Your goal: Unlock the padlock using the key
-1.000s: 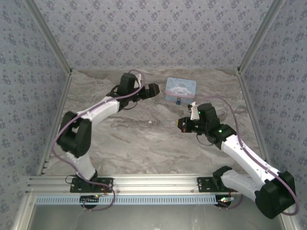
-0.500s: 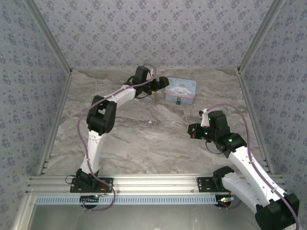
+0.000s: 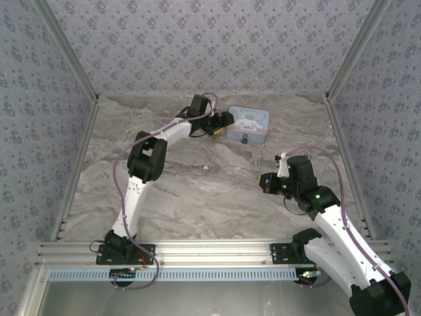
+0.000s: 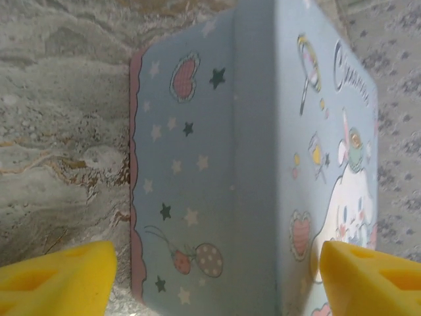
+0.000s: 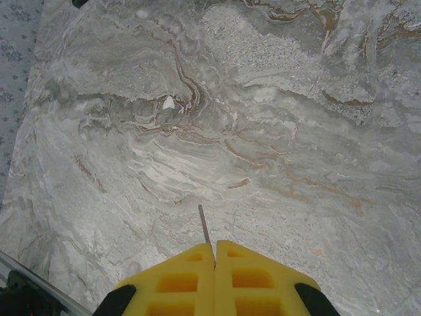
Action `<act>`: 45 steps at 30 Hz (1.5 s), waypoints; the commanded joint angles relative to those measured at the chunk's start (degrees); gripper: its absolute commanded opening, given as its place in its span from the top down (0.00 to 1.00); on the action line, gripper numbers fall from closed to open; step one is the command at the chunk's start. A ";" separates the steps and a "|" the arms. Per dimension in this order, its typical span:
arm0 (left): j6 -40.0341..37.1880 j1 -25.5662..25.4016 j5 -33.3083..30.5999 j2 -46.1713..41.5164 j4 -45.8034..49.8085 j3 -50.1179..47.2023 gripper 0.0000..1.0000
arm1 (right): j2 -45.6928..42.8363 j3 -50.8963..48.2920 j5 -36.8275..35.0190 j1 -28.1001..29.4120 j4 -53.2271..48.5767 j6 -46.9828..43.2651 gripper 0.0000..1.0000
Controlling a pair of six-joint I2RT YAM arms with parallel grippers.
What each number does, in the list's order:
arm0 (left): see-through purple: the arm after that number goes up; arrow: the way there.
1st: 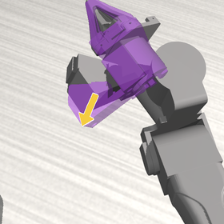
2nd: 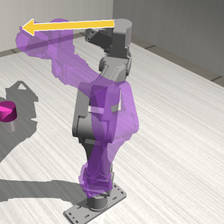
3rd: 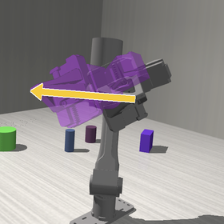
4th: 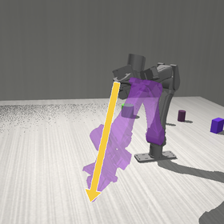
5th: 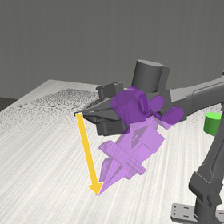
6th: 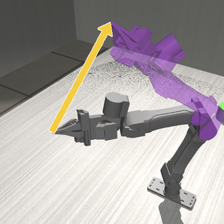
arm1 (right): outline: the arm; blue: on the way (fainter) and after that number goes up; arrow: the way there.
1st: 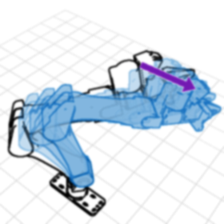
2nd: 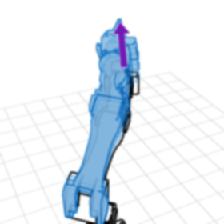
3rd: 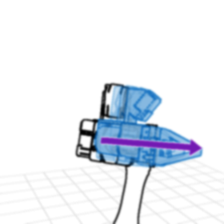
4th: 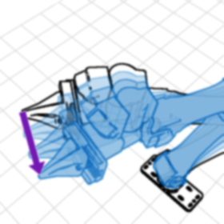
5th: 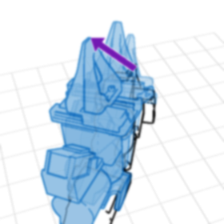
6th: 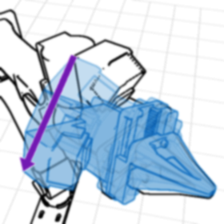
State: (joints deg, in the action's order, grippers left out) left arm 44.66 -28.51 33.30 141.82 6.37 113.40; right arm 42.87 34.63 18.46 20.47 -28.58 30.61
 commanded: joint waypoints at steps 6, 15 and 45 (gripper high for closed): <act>-1.41 -0.21 0.04 -3.76 -1.36 -10.43 0.46 | -0.43 -0.05 -1.40 -0.52 -0.88 0.86 1.00; -4.23 -0.17 -2.79 -12.54 -3.38 -25.71 0.49 | -0.13 0.08 -1.07 -1.03 -0.57 0.59 1.00; -9.82 1.06 -14.60 -47.96 -2.00 -72.22 0.58 | 12.88 2.53 1.95 1.28 8.30 -0.23 1.00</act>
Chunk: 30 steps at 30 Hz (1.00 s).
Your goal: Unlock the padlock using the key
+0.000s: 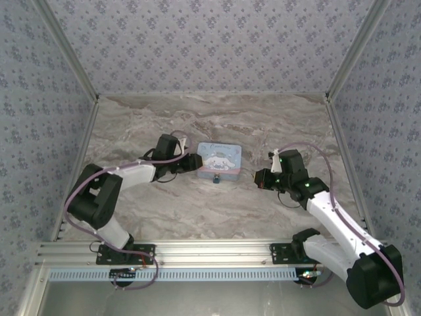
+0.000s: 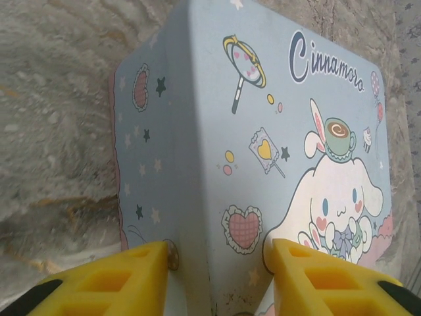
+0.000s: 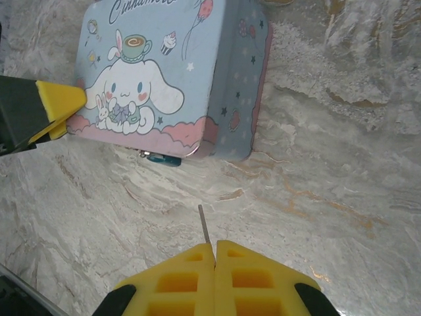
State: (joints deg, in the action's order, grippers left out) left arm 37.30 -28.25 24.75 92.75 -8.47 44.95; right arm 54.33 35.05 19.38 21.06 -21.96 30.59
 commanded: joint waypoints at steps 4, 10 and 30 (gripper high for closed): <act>-2.61 1.83 -7.66 0.14 13.30 -3.57 0.56 | 4.22 3.63 1.18 1.60 2.61 -0.88 1.00; -3.25 4.37 -7.62 0.91 13.69 0.85 0.50 | 7.78 5.78 1.02 3.33 3.65 -1.42 1.00; -9.70 5.57 -5.82 -16.01 7.18 -4.34 0.11 | 13.08 4.28 7.37 5.36 20.72 3.39 1.00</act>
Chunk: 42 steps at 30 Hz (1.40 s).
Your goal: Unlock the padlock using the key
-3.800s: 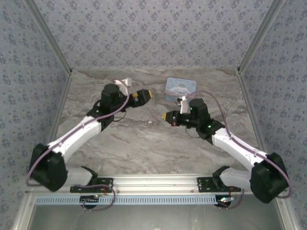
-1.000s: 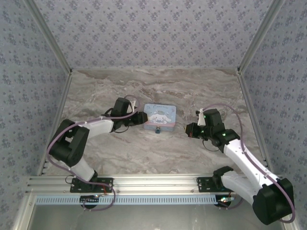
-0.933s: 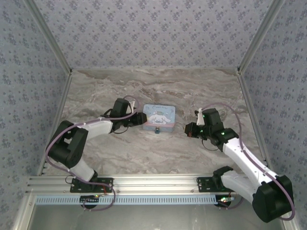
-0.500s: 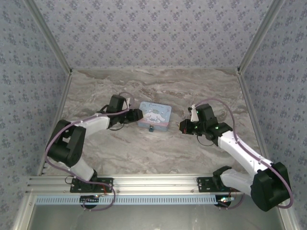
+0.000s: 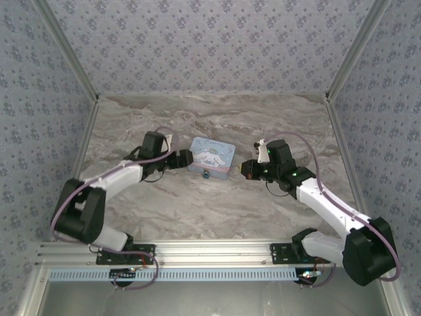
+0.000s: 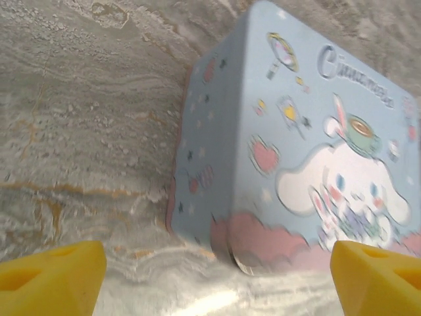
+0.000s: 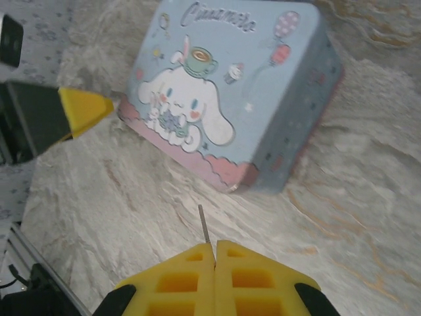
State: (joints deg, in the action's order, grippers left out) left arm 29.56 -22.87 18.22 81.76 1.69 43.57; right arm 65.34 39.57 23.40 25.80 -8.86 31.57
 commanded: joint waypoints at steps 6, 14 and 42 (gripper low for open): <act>-1.13 -0.37 1.78 -15.01 -9.60 -12.60 0.09 | 10.97 2.47 5.62 1.73 14.89 3.50 1.00; 0.27 -3.05 4.61 -16.08 -11.64 -15.76 0.09 | 18.03 6.47 5.32 1.11 15.25 1.22 1.00; -0.61 -16.55 -6.48 14.68 -39.50 -12.38 0.30 | 27.30 9.21 5.15 0.82 8.76 -2.07 1.00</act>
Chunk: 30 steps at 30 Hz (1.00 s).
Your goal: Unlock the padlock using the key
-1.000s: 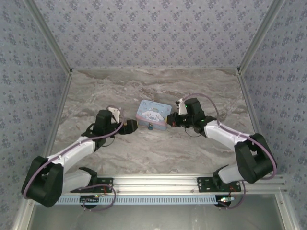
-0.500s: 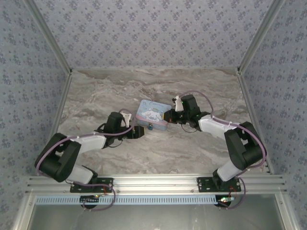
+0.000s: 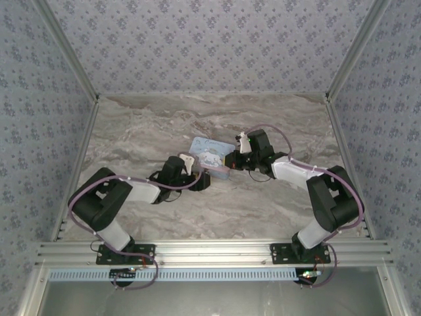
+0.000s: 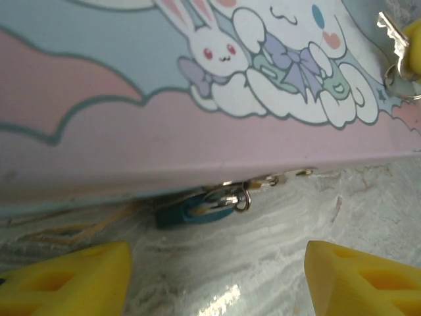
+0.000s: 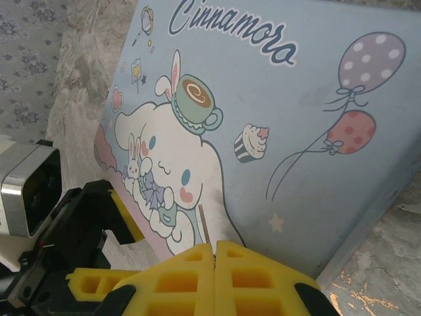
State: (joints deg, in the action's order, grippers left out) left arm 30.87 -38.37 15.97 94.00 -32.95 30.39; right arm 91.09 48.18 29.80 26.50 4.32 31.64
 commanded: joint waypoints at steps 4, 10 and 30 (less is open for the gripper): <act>-2.65 -2.10 -6.42 5.28 -7.29 1.37 0.32 | 1.56 0.60 -1.25 0.07 -5.20 -2.81 1.00; -4.45 -3.85 -9.22 8.06 -6.58 3.29 0.38 | 1.70 0.57 -1.12 0.02 -5.40 -3.50 1.00; -2.84 -5.03 -11.65 10.86 -2.61 7.05 0.68 | 0.92 0.68 -0.05 -0.40 -4.73 -3.19 1.00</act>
State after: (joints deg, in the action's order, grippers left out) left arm 27.53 -42.65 3.77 103.37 -38.72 36.18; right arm 91.18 48.49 29.82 26.37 3.20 29.06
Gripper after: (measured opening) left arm 0.340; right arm 0.059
